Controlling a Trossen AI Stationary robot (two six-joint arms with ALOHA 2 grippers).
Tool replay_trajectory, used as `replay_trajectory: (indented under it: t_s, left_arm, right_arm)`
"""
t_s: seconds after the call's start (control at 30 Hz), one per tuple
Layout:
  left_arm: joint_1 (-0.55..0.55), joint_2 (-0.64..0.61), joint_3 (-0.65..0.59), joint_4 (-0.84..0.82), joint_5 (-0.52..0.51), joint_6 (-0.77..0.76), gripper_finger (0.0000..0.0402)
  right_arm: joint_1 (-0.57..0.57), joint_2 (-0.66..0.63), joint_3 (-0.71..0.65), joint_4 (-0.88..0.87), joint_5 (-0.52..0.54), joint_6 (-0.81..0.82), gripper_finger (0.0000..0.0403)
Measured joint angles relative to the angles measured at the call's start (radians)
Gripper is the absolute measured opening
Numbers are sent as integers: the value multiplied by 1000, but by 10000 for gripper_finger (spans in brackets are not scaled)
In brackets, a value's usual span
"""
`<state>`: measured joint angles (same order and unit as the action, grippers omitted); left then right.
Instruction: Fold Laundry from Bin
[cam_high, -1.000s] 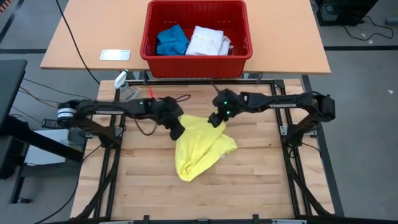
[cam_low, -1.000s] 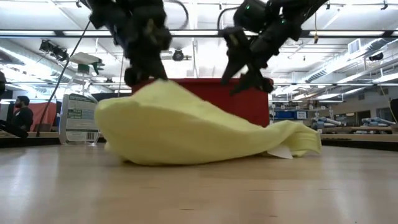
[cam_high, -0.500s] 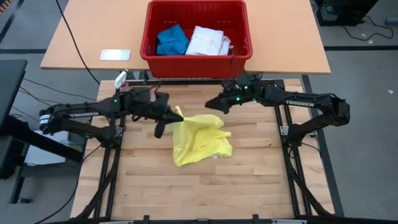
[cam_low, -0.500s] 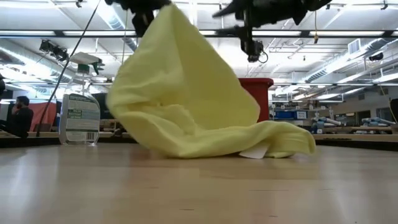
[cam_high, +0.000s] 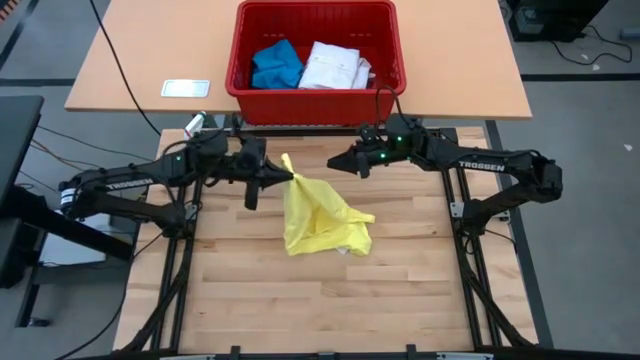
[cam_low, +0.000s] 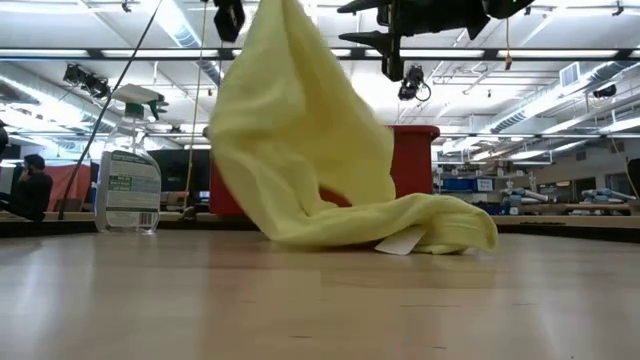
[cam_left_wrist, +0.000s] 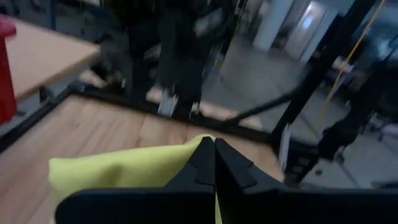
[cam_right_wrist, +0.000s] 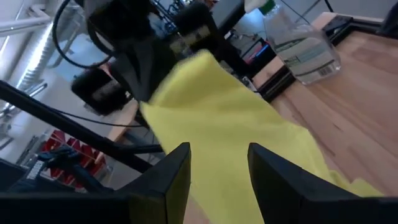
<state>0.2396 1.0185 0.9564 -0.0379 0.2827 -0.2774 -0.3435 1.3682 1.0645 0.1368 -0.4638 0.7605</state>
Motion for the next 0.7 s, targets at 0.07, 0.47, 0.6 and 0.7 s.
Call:
replay_trajectory:
  t_s: [0.07,0.47,0.6,0.7]
  left_arm:
    - [20,-14,0,-2,-24,-34,0]
    - [106,-47,0,-5,-124,-115,0]
    - [106,-47,0,-25,-124,-113,0]
    - [107,-47,0,-24,-123,-105,0]
  right_arm:
    - [0,-1,0,26,-16,9,167]
    - [38,5,0,-180,119,-89,167]
    - [79,35,-15,-294,208,-176,167]
    - [95,88,-32,-282,209,-162,167]
